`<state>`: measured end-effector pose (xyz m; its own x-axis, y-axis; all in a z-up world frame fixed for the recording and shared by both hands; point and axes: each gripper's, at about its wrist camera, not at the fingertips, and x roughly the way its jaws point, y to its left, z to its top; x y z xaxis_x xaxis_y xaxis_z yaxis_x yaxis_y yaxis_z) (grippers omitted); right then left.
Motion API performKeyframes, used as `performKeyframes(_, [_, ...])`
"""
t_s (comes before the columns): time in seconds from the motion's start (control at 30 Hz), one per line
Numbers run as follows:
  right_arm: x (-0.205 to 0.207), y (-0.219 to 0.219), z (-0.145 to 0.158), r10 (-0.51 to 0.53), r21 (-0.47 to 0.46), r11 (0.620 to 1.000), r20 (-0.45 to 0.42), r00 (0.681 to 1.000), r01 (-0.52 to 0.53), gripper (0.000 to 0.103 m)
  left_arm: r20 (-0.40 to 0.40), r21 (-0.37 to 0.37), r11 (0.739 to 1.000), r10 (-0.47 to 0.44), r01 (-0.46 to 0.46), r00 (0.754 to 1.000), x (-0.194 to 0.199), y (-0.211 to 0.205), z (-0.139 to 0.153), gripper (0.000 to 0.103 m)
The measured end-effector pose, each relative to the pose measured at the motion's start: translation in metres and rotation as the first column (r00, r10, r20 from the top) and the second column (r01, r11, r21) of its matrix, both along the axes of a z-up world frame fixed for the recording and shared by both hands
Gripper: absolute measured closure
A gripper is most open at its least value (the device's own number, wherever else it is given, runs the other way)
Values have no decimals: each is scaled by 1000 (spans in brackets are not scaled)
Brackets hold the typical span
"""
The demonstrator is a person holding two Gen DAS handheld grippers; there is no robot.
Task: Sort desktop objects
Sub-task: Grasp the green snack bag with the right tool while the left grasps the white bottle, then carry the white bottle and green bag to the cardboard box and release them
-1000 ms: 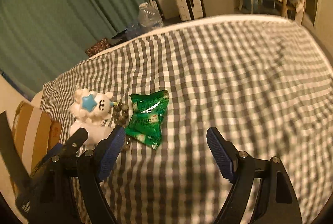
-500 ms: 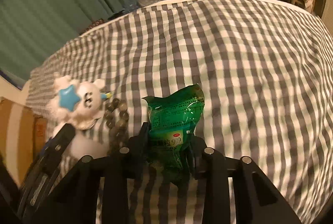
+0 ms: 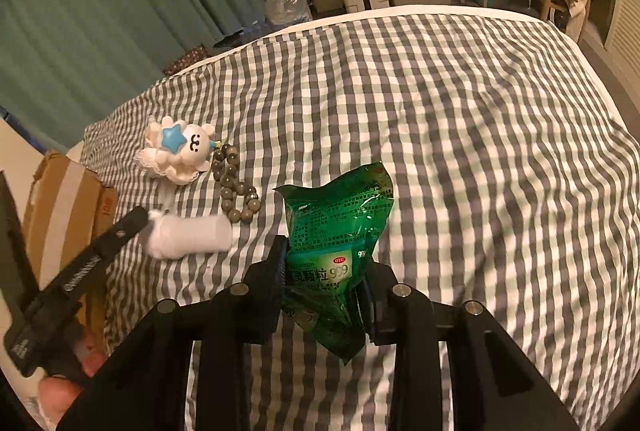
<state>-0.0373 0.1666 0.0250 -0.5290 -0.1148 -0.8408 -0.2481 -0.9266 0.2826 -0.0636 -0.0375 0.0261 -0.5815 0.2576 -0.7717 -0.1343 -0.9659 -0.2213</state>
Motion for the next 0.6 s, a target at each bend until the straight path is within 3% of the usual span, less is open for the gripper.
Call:
performKeyframes(0.03, [1,1,1,-1,-2,1000,-5,1000,1,71,-18,-19,1000,-12,11,1000,2,7,0,11])
performKeyframes(0.2, [6,8,-16,-14,-12,1000,24,1000,14,71,-46,-91,992,-92,87,995,7,36,-8,3])
performKeyframes(0.37, [2,14,-39,-37,-48,998,56,998,40,71,-79,-260,955,-168,142,983,7,52,-31,1])
performKeyframes(0.47, [4,18,-47,-45,-49,998,70,997,49,71,-89,-278,943,-212,180,973,6,54,-35,0])
performKeyframes(0.6, [5,20,-53,-48,-63,997,81,996,53,71,-40,-211,959,-203,191,978,0,46,-41,0])
